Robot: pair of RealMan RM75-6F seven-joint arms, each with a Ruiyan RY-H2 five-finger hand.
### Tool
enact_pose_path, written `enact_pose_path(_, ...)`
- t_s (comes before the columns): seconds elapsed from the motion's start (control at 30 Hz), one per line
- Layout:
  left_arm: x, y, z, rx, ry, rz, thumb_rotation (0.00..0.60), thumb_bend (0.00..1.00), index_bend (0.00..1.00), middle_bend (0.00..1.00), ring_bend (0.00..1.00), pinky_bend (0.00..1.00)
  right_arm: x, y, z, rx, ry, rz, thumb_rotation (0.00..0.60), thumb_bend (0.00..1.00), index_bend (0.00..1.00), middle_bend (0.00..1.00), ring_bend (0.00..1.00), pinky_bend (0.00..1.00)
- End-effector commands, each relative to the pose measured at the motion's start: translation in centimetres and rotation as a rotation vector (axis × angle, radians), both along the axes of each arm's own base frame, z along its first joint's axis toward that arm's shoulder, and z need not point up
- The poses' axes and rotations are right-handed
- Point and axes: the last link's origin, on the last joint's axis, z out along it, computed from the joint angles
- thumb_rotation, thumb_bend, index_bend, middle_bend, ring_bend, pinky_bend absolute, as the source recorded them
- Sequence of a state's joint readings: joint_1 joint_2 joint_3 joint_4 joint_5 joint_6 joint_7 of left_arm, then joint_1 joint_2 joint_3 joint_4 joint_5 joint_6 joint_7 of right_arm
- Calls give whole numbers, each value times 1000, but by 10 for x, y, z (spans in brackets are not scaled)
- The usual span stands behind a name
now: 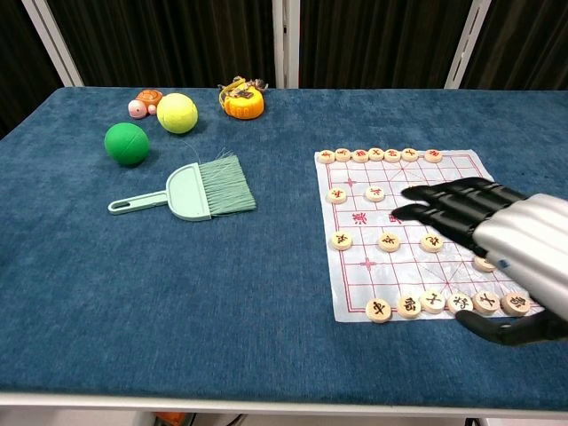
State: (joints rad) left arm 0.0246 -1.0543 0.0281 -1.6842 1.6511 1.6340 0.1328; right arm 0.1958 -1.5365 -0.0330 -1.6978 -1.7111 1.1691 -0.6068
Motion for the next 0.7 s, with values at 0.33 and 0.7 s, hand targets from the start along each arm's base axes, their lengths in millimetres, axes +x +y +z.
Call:
enact_pose_path(0.33, -2, -3, 1, 4, -7, 3, 600, 103, 62, 46, 0, 0, 15, -11, -37, 35, 48, 12, 600, 236, 211, 0, 0, 0)
enact_pose_path(0.7, -6, -5, 5, 15, -18, 2, 600, 111, 62, 47, 0, 0, 17, -14, -52, 44, 54, 17, 600, 240, 358, 0, 0, 0)
